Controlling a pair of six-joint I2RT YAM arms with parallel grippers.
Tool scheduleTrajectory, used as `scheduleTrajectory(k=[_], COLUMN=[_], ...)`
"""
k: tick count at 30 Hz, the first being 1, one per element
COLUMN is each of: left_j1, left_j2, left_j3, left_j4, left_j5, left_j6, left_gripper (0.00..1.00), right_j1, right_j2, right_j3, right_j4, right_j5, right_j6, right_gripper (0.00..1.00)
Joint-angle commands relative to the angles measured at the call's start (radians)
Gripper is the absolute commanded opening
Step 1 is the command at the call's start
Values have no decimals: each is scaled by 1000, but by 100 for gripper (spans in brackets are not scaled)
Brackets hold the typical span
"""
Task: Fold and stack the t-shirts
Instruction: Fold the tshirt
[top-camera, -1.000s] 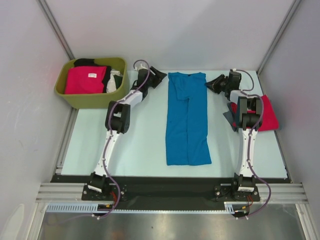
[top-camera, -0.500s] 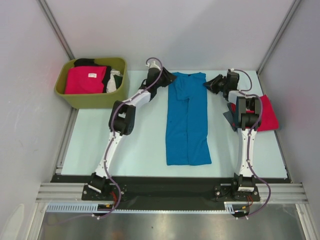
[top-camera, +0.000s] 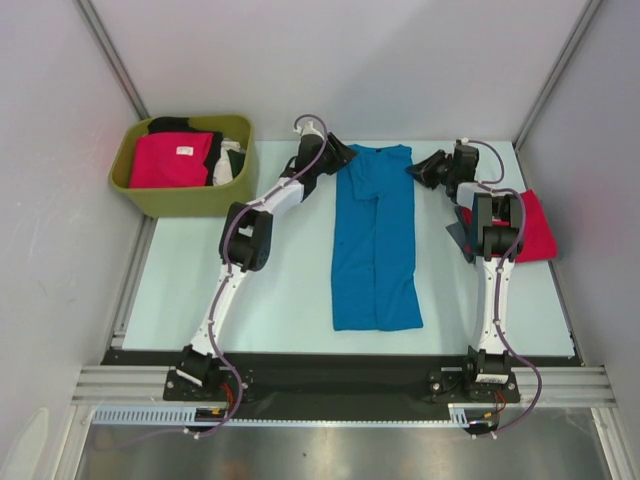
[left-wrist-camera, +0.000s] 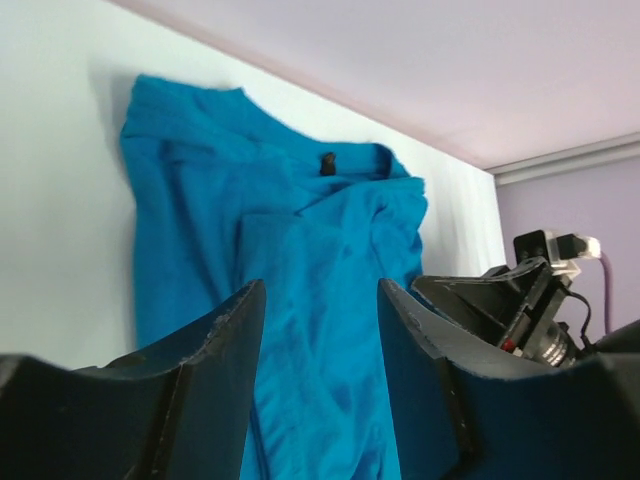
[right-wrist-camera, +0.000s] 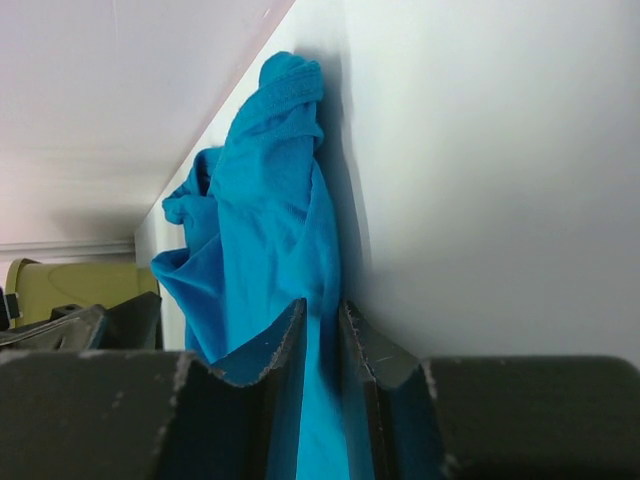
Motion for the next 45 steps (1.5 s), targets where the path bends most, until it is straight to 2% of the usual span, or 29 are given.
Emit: scheduleTrajectory(k=[1, 12, 16, 21, 24, 25, 28, 31, 37, 45], left_j1=[-9, -21, -22, -27, -30, -32, -32, -32, -32, -22], left_j2=[-19, -16, -40, -53, -48, -46, -56, -65, -109, -241], left_j3=[24, -3, -46, -97, -102, -102, -106, -109, -152, -318], left_j4=[-38, -59, -68, -53, -39, -29, -18, -9, 19, 85], left_j5=[-33, -28, -53, -50, -31, -28, -23, -5, 9, -23], left_j6=[-5, -38, -30, -31, -42, -45, -42, -42, -42, -18], left_gripper=[55, 52, 57, 59, 50, 42, 26, 22, 8, 1], right_j1=[-3, -7, -7, -9, -9, -9, -10, -13, -17, -20], right_j2=[-26, -26, -28, -29, -28, -28, -28, -28, -26, -26], right_j3=[-32, -52, -57, -61, -61, -61, -64, -66, -66, -69], right_j4=[-59, -41, -33, -28, -27, -28, -30, -27, -25, -25], right_j5=[3, -6, -9, -11, -11, -12, -12, -12, -18, -18], right_j6=[-9, 2, 8, 11, 14, 14, 13, 17, 23, 27], right_gripper=[25, 25, 25, 25, 25, 25, 25, 25, 25, 25])
